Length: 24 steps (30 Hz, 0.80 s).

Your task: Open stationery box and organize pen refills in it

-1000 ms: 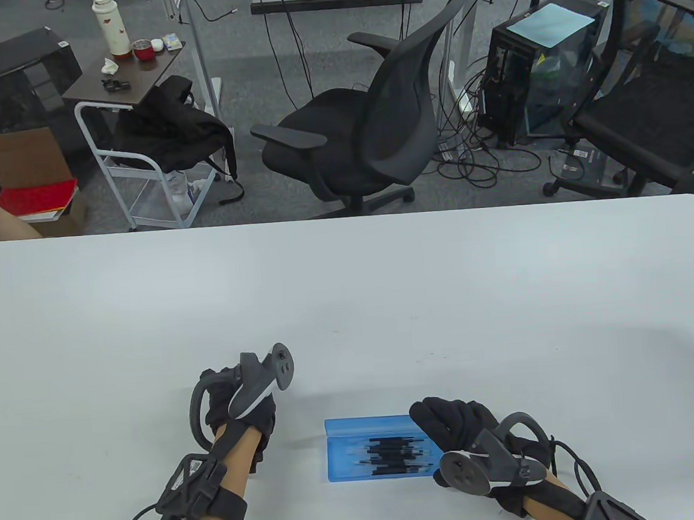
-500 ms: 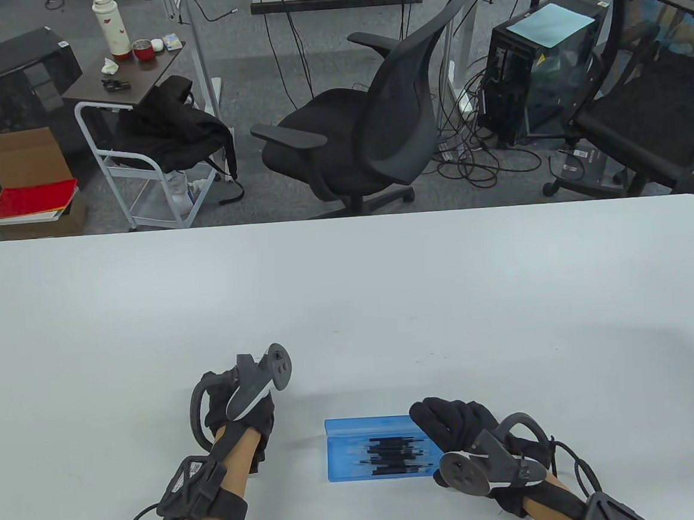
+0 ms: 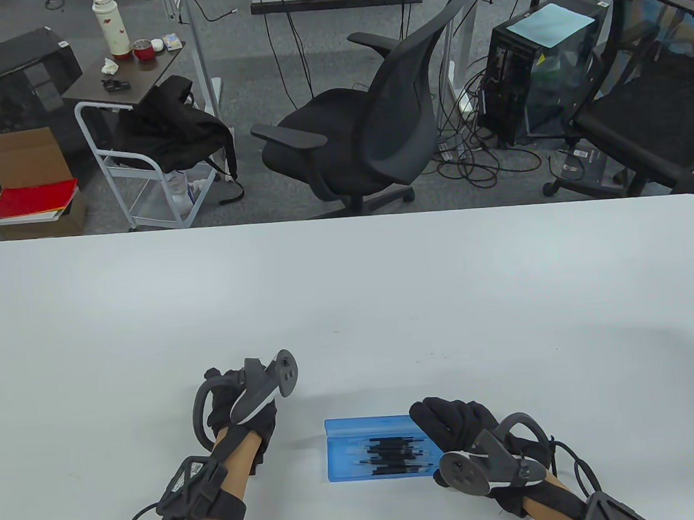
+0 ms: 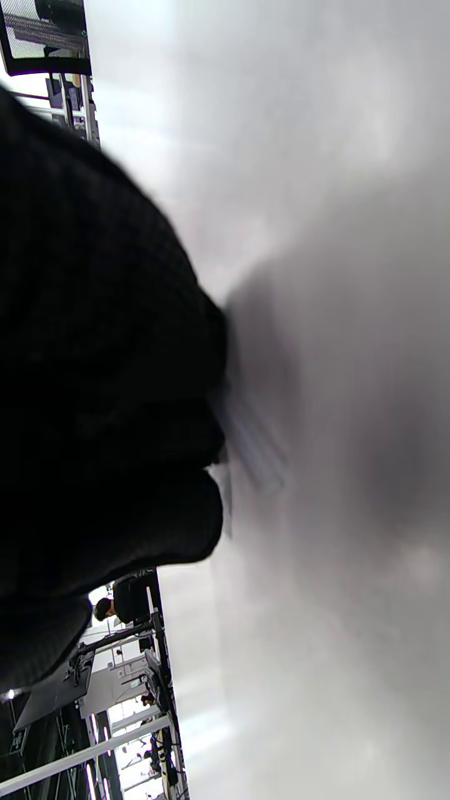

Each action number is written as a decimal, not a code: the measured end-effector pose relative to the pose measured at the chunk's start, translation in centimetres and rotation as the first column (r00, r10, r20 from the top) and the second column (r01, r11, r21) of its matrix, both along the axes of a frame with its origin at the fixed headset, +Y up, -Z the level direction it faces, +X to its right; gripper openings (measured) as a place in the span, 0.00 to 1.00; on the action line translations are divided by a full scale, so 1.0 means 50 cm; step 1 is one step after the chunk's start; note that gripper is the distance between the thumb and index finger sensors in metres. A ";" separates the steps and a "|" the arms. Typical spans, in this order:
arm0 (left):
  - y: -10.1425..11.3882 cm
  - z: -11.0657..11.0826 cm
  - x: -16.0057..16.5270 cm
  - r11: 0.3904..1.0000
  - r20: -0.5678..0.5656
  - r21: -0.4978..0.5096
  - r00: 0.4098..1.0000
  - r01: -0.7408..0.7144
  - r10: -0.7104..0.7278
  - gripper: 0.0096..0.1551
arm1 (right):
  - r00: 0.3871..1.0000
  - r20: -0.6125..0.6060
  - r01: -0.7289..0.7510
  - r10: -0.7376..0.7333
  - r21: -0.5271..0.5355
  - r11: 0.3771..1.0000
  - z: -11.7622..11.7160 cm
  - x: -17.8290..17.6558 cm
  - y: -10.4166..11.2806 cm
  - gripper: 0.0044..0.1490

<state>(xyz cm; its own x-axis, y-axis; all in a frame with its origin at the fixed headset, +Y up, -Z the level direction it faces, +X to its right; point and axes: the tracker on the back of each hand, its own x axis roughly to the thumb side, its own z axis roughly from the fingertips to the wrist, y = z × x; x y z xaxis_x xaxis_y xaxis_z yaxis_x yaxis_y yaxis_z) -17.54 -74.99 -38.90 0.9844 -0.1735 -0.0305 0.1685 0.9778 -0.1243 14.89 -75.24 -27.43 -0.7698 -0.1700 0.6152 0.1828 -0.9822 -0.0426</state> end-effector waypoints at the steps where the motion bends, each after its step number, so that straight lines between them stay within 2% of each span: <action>1: 0.001 0.004 0.002 1.000 0.016 0.002 1.000 0.004 -0.004 0.30 | 1.000 0.000 0.000 0.000 0.000 1.000 0.000 0.000 0.000 0.75; 8: 0.035 0.045 0.033 0.998 0.131 0.063 0.991 0.000 -0.008 0.31 | 1.000 0.001 0.002 -0.002 -0.004 1.000 -0.001 0.000 0.000 0.75; 13: 0.095 0.106 0.081 0.985 0.274 0.173 0.961 -0.027 -0.022 0.31 | 1.000 0.002 0.000 0.000 -0.003 1.000 -0.001 0.000 0.000 0.76; 19: 0.153 0.194 0.144 0.951 0.462 0.296 0.885 -0.091 -0.059 0.32 | 1.000 0.002 -0.002 0.002 -0.001 1.000 -0.001 -0.001 0.000 0.76; 24: 0.154 0.253 0.183 0.939 0.609 0.322 0.786 -0.121 -0.108 0.31 | 1.000 0.002 -0.001 0.001 -0.001 1.000 -0.001 -0.001 0.000 0.76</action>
<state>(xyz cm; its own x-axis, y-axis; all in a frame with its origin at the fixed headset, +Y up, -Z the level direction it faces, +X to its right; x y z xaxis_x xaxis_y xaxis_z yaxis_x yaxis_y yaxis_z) -8.37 -67.28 -26.27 0.8129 -0.2592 0.5215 0.0899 0.9406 0.3274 14.85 -75.22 -27.47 -0.7710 -0.1702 0.6137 0.1842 -0.9820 -0.0409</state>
